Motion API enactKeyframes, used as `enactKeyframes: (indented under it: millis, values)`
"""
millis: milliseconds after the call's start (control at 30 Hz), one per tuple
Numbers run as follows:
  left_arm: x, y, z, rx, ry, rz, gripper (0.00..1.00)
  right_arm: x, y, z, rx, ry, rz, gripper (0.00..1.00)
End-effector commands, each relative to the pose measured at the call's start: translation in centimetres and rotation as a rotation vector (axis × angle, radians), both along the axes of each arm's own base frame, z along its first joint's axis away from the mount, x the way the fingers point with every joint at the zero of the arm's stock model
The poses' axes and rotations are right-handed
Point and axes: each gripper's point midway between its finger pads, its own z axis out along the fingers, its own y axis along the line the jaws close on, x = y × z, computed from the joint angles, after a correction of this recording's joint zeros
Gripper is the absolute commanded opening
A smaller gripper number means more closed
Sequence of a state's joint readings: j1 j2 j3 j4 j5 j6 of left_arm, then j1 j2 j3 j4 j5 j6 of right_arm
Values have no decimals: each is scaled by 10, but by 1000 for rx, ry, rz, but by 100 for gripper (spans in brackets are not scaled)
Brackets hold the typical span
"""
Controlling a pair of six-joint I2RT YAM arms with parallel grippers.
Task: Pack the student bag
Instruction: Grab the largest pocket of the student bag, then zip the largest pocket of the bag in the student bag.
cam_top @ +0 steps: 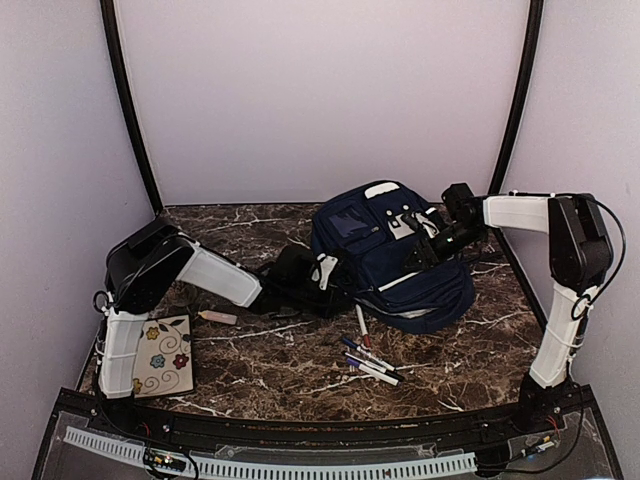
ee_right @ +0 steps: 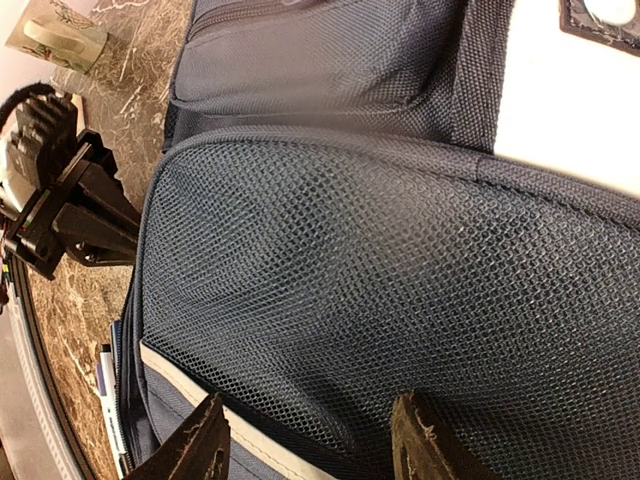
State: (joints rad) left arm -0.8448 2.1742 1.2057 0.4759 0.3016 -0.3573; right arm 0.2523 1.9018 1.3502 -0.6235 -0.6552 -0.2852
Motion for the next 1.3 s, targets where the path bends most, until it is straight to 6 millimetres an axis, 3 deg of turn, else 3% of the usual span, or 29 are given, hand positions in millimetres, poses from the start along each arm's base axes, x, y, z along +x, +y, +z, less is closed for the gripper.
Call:
enactKeyframes:
  millis: [0,133,433,800,1000,1267]
  values:
    - [-61,9,-8,142,168,-274,0,3,-2,-12,-21,19,-19,56]
    - [-74,1,3,111,222,-366,0,2,-1,-18,-25,32,-18,56]
    - [-88,-38,21,49,238,-477,0,1,3,-23,-35,49,-10,56]
    - [-110,-57,23,79,256,-556,0,-1,6,-30,-46,62,-2,56]
    - [-120,-80,35,27,254,-606,0,-1,9,-30,-47,62,4,56]
    - [-137,-108,30,25,246,-655,0,-3,10,-31,-51,64,7,55]
